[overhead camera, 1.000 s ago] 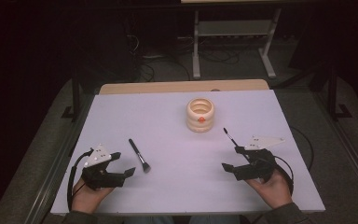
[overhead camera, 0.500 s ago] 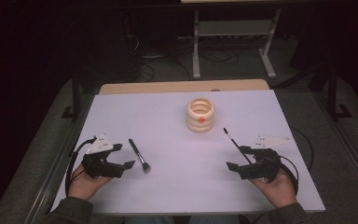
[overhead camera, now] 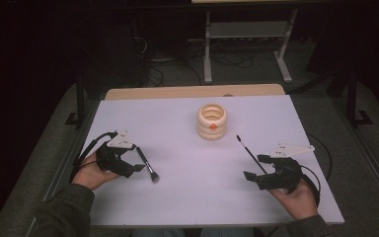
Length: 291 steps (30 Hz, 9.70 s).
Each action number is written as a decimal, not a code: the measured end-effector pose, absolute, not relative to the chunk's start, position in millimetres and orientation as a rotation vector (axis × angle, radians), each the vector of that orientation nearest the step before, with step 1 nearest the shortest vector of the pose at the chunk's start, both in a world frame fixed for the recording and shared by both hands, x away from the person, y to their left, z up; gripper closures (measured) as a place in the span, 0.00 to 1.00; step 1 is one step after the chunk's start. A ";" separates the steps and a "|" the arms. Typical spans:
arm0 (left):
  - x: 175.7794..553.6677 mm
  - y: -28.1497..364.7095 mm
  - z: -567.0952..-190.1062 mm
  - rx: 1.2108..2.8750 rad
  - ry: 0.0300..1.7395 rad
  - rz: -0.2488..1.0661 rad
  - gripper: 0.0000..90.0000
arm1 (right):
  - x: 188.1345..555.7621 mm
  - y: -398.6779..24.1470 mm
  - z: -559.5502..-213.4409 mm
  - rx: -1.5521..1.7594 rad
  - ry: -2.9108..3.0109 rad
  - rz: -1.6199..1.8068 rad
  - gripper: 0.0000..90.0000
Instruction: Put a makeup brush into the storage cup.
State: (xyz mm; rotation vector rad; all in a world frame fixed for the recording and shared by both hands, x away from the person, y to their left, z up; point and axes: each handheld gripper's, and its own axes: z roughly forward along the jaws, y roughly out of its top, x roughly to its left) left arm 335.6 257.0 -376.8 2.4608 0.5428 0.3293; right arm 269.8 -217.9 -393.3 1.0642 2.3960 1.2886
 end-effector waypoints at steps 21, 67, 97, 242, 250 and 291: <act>384.9 241.7 -413.8 2.759 0.285 0.218 0.34 | 271.8 -229.9 -400.2 1.100 2.400 1.290 0.23; 395.4 192.2 -407.5 3.058 0.090 0.036 0.89 | 272.1 -234.5 -401.7 1.098 2.411 1.323 0.24; 332.2 209.9 -370.4 2.577 0.266 -0.012 0.89 | 273.8 -210.2 -394.5 1.022 2.491 1.387 0.23; 278.7 193.5 -382.5 2.193 0.393 0.113 0.52 | 385.3 -144.8 -294.0 0.863 2.715 1.450 0.84; 277.8 195.9 -380.8 2.196 0.391 0.126 0.53 | 406.0 -141.3 -276.2 0.877 2.686 1.397 0.84; 278.6 199.9 -379.1 2.202 0.384 0.153 0.47 | 470.9 -162.5 -268.8 1.200 2.539 1.235 0.84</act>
